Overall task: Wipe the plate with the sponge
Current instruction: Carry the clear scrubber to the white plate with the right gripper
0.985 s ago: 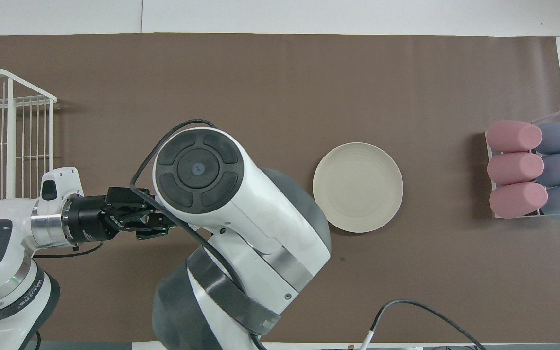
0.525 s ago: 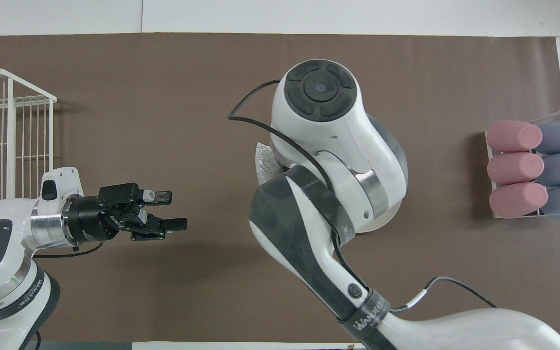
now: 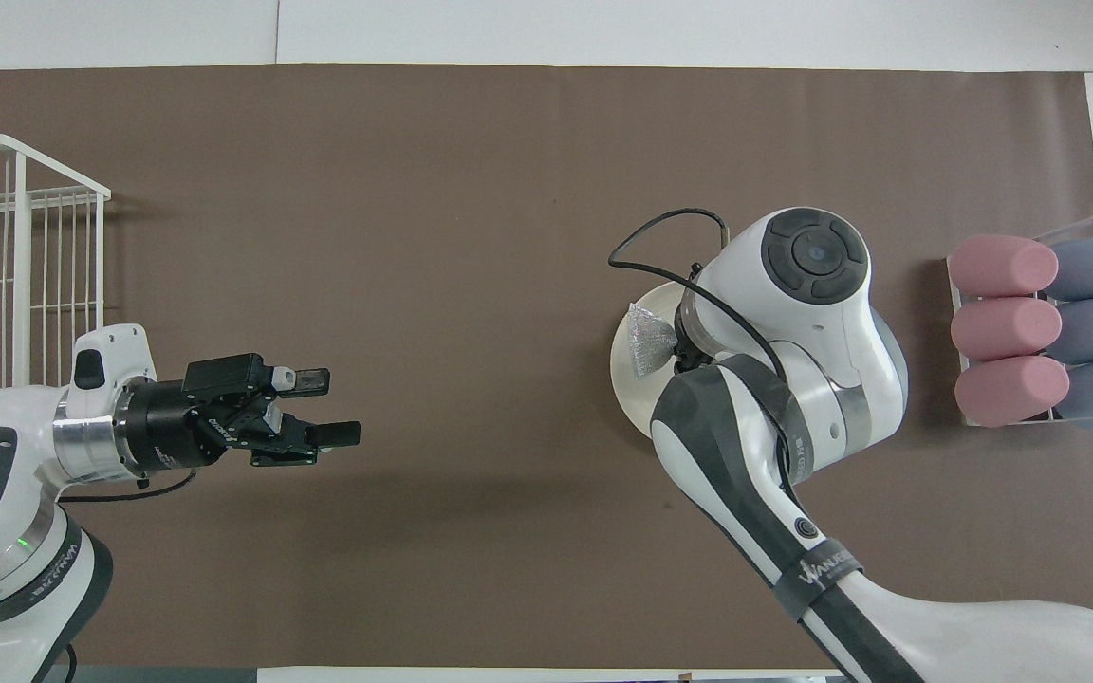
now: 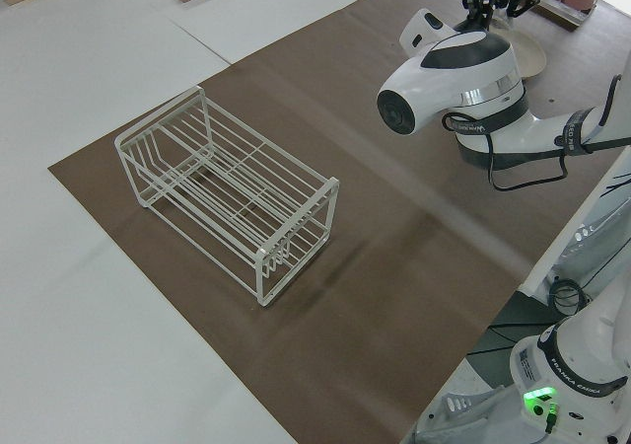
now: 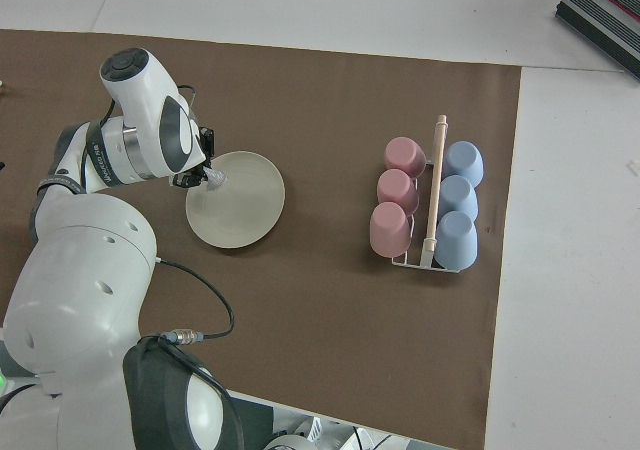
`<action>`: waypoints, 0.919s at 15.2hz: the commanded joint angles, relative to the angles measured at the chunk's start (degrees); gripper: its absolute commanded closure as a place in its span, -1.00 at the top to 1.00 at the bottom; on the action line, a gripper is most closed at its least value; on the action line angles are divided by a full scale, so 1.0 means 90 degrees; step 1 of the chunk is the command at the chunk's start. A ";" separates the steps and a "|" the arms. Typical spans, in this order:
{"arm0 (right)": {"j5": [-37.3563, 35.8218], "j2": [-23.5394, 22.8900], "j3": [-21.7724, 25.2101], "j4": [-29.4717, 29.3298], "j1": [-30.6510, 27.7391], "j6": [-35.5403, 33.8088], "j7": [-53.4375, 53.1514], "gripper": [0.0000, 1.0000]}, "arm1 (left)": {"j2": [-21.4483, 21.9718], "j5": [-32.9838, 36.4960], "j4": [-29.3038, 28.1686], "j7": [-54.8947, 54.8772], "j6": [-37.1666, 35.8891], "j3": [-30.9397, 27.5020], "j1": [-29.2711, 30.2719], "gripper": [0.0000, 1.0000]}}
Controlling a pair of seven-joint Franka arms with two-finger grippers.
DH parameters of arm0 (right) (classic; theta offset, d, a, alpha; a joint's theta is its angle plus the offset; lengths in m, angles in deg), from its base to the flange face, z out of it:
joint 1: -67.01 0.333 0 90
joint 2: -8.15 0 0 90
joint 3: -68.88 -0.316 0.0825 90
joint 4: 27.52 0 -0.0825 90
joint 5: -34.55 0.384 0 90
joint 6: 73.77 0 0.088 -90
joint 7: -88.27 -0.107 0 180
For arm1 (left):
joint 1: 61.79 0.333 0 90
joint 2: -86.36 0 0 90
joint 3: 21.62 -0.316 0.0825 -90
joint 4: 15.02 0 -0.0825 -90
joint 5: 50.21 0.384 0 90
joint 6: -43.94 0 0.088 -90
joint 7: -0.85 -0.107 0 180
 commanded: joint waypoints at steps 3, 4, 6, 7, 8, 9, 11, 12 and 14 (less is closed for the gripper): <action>-0.0079 0.0552 -0.0081 0.1106 -0.0806 0.0639 0.0751 -1.00 | 0.0105 0.1458 0.0710 0.0831 0.0924 0.0075 -0.0105 1.00; -0.0079 0.0552 -0.0081 0.1251 -0.0934 0.0813 0.0928 -1.00 | 0.0125 0.1750 0.0895 0.1065 0.1002 0.0085 -0.0095 1.00; -0.0079 0.0669 -0.0081 0.1767 -0.1188 0.1583 0.1269 -1.00 | 0.0096 0.2637 0.1393 0.1543 0.1276 0.0104 -0.0105 1.00; -0.0079 0.0679 -0.0081 0.1944 -0.1257 0.1838 0.1416 -1.00 | 0.0067 0.3096 0.1656 0.1845 0.1296 0.0124 -0.0105 1.00; -0.0079 0.0679 -0.0090 0.2032 -0.1306 0.2092 0.1437 -1.00 | 0.0057 0.3516 0.1891 0.2061 0.1287 0.0124 -0.0105 1.00; -0.0079 0.0660 -0.0090 0.2033 -0.1306 0.2268 0.1370 -1.00 | 0.0057 0.3907 0.2106 0.2247 0.1286 0.0143 -0.0105 1.00; -0.0050 0.0631 -0.0100 0.1995 -0.1229 0.2329 0.1233 -1.00 | 0.0047 0.4823 0.2497 0.2618 0.1267 0.0260 -0.0105 1.00; -0.0050 0.0621 -0.0100 0.1975 -0.1189 0.2329 0.1097 -1.00 | 0.0047 0.5302 0.2653 0.2717 0.1248 0.0338 -0.0105 1.00; -0.0050 0.0592 -0.0100 0.1965 -0.1053 0.2358 0.1017 -1.00 | 0.0057 0.6279 0.2869 0.2922 0.1209 0.0417 -0.0105 1.00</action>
